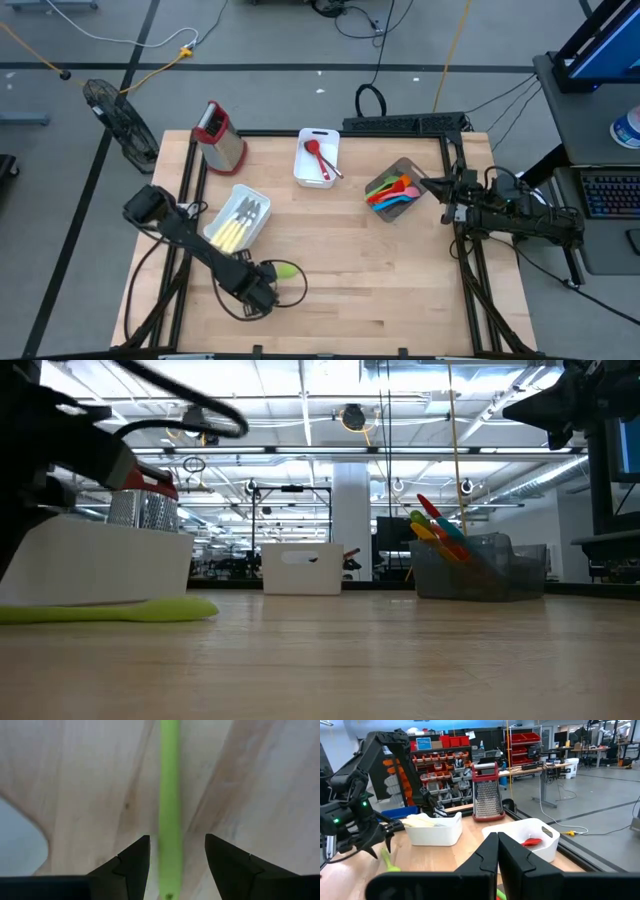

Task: Pick & Place Kitchen Items
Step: Put the green serving spoon into the top white bin

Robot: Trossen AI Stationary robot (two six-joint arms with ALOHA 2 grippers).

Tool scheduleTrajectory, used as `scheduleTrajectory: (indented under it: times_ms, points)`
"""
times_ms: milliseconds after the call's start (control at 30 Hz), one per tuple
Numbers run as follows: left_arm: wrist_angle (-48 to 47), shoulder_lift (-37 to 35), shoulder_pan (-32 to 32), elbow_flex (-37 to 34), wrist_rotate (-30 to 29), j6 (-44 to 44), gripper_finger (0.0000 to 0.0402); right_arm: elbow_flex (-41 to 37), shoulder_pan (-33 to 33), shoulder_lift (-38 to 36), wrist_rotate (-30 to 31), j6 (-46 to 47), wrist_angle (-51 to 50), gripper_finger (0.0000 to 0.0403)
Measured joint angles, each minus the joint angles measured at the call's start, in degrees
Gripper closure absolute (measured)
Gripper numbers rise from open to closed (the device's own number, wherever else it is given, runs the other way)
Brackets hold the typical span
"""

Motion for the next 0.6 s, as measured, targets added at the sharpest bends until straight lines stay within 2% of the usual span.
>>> scheduleTrajectory:
  times_ms: [367,467,600]
  points:
    - [4.35,4.20,0.15,0.08,-0.44,7.80,0.0222,0.00,0.00,-0.02,-0.05,0.11,-0.01,0.0399]
    - [4.96,4.50,0.41,0.11,-0.53,9.06,0.0248,0.00,0.02,-0.02,-0.06,1.27,0.04,0.0399]
    - [5.08,5.18,0.75,0.20,-0.06,11.10,0.0304,0.00,0.01,-0.02,-0.07,1.55,0.02,0.0399]
